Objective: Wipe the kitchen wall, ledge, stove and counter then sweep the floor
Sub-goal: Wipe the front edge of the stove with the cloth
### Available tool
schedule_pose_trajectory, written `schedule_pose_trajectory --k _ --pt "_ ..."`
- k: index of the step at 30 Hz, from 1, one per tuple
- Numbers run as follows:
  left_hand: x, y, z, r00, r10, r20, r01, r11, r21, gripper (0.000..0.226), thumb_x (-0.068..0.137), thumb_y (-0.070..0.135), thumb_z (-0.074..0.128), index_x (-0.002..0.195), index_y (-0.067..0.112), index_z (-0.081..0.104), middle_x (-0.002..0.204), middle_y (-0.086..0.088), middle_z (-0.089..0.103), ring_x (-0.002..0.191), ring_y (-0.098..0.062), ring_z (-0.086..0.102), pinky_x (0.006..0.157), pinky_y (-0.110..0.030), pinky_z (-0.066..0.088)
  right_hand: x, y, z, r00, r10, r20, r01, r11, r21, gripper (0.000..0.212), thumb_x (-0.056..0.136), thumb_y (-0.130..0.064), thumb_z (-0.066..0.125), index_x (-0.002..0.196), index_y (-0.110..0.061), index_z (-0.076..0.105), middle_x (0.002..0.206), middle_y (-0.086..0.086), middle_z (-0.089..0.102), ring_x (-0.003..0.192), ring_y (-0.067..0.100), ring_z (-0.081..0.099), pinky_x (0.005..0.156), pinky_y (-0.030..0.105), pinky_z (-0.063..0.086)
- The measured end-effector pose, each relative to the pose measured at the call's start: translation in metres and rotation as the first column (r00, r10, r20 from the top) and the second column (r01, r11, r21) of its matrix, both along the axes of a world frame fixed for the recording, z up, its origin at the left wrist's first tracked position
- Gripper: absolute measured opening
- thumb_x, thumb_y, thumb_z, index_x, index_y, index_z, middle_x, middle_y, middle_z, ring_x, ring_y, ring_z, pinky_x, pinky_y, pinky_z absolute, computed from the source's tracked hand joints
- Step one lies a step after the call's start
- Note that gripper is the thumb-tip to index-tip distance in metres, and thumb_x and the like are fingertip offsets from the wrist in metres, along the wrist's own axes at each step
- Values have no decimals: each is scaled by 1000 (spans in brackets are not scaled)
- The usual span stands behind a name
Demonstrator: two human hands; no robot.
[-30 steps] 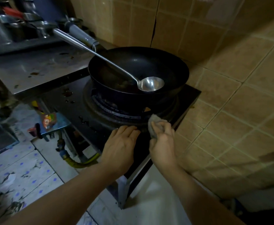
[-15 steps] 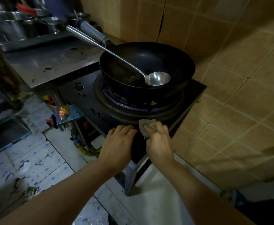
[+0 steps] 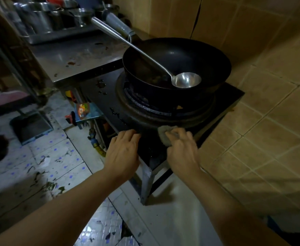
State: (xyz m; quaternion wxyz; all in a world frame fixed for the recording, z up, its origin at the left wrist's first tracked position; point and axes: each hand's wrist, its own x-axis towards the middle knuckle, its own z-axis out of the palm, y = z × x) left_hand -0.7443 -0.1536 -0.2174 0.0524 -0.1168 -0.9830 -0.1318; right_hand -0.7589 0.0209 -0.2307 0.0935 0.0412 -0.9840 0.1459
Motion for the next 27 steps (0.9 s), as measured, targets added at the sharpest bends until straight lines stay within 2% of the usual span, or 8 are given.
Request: schedule_pose_trajectory --k 3,5,9,12,16,19,24,27 --pt "0 -6 -2 999 35 33 -35 999 20 52 76 0 59 127 8 53 119 -12 53 104 -31 51 84 -37 44 -13 20 7 981 -161 106 162 987 -7 54 88 -2 44 140 -14 42 140 9 33 119 31 32 94 39 41" --pt "1 -8 -4 998 43 49 -45 999 27 50 77 -1 58 127 8 53 117 -11 52 100 -29 50 79 -35 44 -11 13 10 973 -193 128 194 981 4 55 87 -1 45 141 -14 41 146 8 28 122 30 29 94 39 41" --pt "4 -11 -4 998 42 52 -44 998 44 47 80 1 58 126 9 53 120 -9 51 103 -26 51 77 -34 48 -5 -24 9 987 -81 137 69 993 91 58 86 -5 49 141 -19 39 146 5 28 121 27 31 97 36 38" --pt "4 -14 -1 999 28 38 -29 998 48 46 81 1 57 126 10 53 123 -7 51 104 -24 51 77 -32 49 -8 -29 10 991 53 121 -61 996 59 58 86 -3 48 141 -18 41 147 3 32 120 26 34 96 37 40" --pt "4 -19 -4 998 11 67 -15 998 69 46 72 -4 64 117 9 58 115 -7 55 97 -25 56 69 -35 53 -8 1 12 996 -15 92 11 999 50 57 86 -6 47 141 -22 43 145 -2 37 114 27 36 94 37 39" --pt "5 -22 -2 997 -18 79 13 997 70 51 74 -4 61 123 10 56 119 -6 53 102 -25 54 75 -35 52 -2 -25 13 989 -60 136 58 998 18 60 84 -1 46 141 -20 41 147 0 30 117 28 33 91 38 42" --pt "7 -27 1 992 -70 108 64 996 57 62 84 1 53 142 14 38 145 -2 36 127 -20 40 99 -29 38 4 -50 13 975 137 173 -130 990 -54 57 87 5 43 141 -14 42 150 -1 31 121 25 34 98 34 39" --pt "14 -31 1 987 -83 138 78 996 40 69 86 1 51 148 18 26 155 2 21 140 -17 26 109 -28 28 17 -32 13 971 177 159 -171 984 -51 59 83 3 41 139 -16 45 149 -3 34 113 25 37 92 36 43"
